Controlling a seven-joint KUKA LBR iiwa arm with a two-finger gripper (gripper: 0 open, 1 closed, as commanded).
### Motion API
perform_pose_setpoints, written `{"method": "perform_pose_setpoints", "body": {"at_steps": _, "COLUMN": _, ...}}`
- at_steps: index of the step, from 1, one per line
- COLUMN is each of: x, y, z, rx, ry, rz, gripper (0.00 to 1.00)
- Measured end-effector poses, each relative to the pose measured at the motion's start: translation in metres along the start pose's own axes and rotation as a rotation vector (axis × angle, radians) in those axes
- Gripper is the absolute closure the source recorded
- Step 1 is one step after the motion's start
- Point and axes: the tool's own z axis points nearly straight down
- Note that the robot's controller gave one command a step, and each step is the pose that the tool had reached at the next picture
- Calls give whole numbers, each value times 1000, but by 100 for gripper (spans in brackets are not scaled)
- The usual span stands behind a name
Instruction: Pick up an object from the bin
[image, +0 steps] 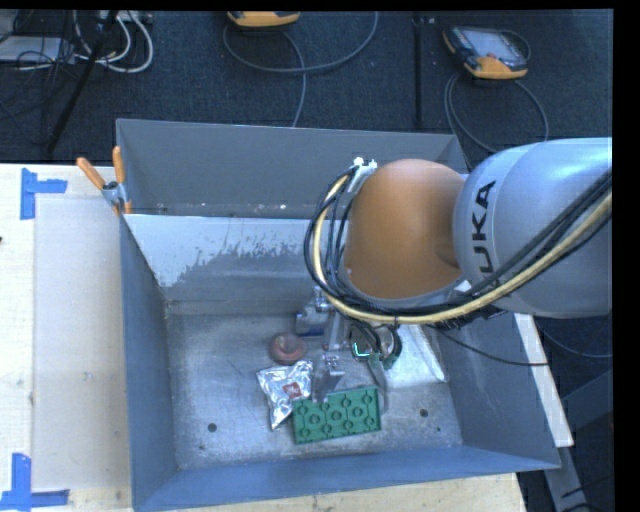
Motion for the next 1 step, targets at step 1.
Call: {"method": "perform_pose_setpoints", "body": {"at_steps": 1, "x": 10, "y": -16, "z": 118, "rx": -7, "ry": -13, "rz": 276, "gripper": 0}}
